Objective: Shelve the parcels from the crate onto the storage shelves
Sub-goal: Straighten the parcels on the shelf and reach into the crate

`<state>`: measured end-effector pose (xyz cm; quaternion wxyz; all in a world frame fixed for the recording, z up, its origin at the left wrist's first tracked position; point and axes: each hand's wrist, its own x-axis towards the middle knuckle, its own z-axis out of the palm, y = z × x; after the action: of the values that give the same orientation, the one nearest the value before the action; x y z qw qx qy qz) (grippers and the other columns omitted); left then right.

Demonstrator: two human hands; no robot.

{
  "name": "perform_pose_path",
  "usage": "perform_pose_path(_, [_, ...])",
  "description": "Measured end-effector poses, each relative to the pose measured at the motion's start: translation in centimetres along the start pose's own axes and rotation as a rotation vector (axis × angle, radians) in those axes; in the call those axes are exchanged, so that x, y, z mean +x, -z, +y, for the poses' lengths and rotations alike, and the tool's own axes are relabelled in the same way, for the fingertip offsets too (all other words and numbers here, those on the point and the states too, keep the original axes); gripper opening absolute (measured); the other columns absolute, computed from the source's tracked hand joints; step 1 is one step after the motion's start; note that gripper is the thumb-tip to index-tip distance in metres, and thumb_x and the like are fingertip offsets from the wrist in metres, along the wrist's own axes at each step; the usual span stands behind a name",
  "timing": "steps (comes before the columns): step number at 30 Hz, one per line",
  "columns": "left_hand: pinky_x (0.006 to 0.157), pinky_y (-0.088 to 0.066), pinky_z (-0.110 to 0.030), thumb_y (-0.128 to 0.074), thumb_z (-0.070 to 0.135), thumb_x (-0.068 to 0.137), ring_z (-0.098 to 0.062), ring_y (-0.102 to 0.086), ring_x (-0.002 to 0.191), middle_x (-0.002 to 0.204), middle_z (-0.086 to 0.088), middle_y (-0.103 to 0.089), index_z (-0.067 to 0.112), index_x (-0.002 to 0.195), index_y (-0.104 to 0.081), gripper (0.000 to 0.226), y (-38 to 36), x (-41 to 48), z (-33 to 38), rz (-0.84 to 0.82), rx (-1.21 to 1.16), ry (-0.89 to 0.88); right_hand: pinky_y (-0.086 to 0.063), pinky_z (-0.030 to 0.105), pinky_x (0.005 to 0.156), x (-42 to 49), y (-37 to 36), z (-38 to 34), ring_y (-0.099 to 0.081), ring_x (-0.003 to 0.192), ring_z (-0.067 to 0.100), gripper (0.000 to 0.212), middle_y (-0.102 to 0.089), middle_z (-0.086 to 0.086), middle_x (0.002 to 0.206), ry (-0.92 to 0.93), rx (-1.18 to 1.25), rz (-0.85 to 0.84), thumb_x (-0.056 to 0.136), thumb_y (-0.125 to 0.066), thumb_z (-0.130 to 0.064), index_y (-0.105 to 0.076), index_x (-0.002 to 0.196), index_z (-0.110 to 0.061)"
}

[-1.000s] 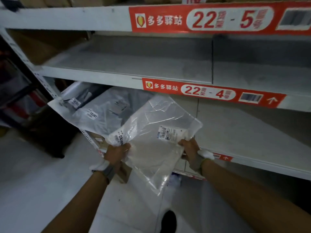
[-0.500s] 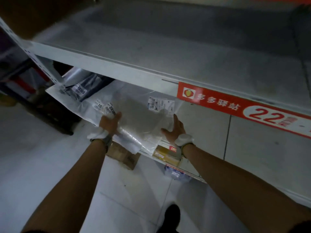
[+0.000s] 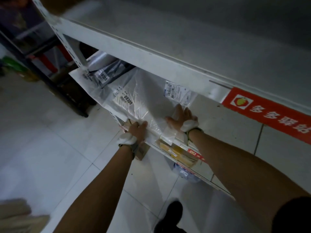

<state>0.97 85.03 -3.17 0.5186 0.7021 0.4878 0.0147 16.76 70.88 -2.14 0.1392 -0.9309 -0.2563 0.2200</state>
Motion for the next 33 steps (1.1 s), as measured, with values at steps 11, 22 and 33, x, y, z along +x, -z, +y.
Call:
perform_pose_path(11, [0.081, -0.057, -0.039, -0.052, 0.048, 0.097, -0.032, -0.069, 0.088, 0.101, -0.016, -0.07, 0.001, 0.113, -0.065, 0.051, 0.4, -5.2, 0.1, -0.209, 0.238, 0.037, -0.034, 0.055, 0.109, -5.7, -0.2, 2.5, -0.037, 0.137, 0.036, 0.081, -0.03, 0.011, 0.153, 0.033, 0.023, -0.035, 0.087, -0.046, -0.068, -0.011, 0.152, -0.034])
perform_pose_path(22, [0.105, -0.043, -0.033, -0.057, 0.056, 0.089, -0.026, -0.052, 0.129, 0.145, -0.005, -0.052, 0.024, 0.148, -0.037, 0.07, -0.6, -15.2, -0.4, -0.228, 0.691, -0.456, 0.001, 0.052, 0.122, -21.0, 0.6, 8.2, 0.004, 0.153, 0.024, 0.086, 0.008, 0.003, 0.166, 0.032, -0.267, 0.02, 0.09, -0.015, -0.078, 0.007, 0.158, -0.029])
perform_pose_path(33, [0.118, -0.021, -0.049, -0.031, 0.079, 0.074, -0.033, -0.019, 0.149, 0.165, -0.007, -0.009, 0.027, 0.157, -0.014, 0.1, -5.5, -25.4, -5.7, -0.168, 0.893, -0.998, 0.006, 0.054, 0.121, -38.1, -1.9, 16.3, 0.009, 0.153, 0.027, 0.089, 0.013, 0.006, 0.165, -0.075, -0.428, 0.19, 0.087, -0.01, -0.079, 0.011, 0.157, -0.028])
